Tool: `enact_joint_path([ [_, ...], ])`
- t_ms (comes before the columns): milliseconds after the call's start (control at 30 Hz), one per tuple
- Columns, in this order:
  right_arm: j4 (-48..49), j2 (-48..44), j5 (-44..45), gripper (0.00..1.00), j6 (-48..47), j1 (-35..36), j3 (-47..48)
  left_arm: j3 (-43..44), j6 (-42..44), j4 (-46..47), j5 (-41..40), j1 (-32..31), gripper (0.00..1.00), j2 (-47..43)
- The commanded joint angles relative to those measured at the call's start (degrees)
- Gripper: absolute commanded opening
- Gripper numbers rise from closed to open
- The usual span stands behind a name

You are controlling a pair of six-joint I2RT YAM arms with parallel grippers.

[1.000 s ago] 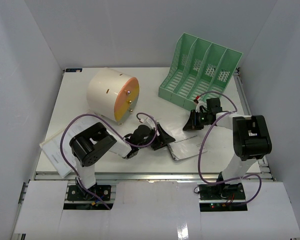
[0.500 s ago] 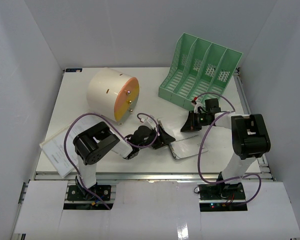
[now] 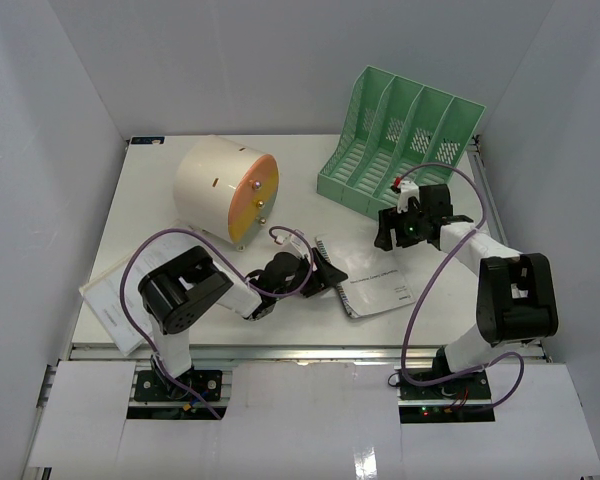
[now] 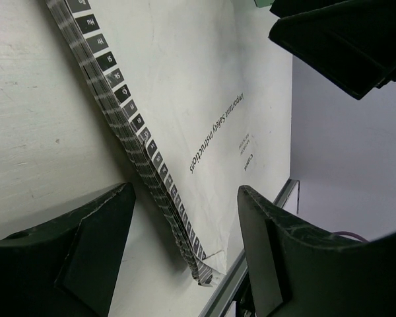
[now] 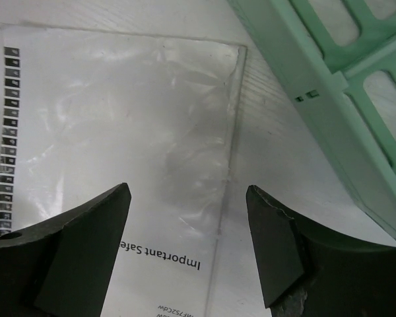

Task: Organize the desk

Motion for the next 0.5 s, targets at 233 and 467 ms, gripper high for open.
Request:
enact_joint_path([
  [233, -4.7, 6.1, -0.1, 0.69, -2.7, 0.1, -0.2, -0.5, 3.7, -4.8, -1.0, -0.1, 0.79, -0.1],
  [467, -7.0, 9.1, -9.4, 0.53, -1.7, 1.0, 0.2, 1.3, 3.5, -4.3, 0.3, -0.1, 0.80, 3.1],
])
